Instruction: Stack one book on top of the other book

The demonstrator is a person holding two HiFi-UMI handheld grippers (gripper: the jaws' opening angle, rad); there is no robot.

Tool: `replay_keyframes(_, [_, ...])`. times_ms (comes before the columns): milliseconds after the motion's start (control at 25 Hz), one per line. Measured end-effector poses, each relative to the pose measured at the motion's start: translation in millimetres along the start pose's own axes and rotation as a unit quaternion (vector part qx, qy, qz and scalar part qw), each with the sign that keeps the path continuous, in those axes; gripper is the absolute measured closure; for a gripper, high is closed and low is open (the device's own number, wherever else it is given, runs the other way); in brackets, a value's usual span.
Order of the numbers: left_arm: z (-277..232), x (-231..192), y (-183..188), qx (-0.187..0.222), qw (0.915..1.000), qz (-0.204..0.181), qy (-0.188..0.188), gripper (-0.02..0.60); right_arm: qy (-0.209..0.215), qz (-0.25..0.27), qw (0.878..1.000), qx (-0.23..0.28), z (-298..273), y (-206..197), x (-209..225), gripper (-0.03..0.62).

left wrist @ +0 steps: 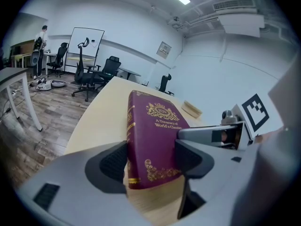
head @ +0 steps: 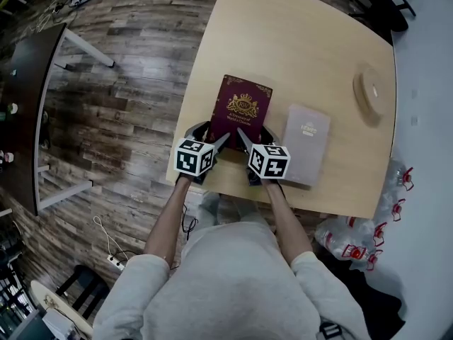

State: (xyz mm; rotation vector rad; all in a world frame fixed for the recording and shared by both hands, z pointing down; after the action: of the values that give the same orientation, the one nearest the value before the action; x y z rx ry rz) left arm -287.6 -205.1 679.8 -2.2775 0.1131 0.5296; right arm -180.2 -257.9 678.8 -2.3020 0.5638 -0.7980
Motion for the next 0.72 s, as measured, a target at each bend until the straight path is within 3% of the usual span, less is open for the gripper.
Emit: replay_keyframes(720, [23.9,47.8,29.2,0.05,0.9983,-0.028,-0.008,0.261,-0.006,0.043,0.997,0.064,55.6,34.1,-3.2,0.281])
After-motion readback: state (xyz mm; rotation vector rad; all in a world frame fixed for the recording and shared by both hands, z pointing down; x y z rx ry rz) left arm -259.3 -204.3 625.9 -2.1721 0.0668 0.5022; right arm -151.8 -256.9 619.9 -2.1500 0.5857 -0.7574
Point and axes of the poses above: the fingertips, and each gripper's own axes: z backward along the fingers, x to its right, y out of its top, the point moved 2 cm from there along z, backward along the fingers
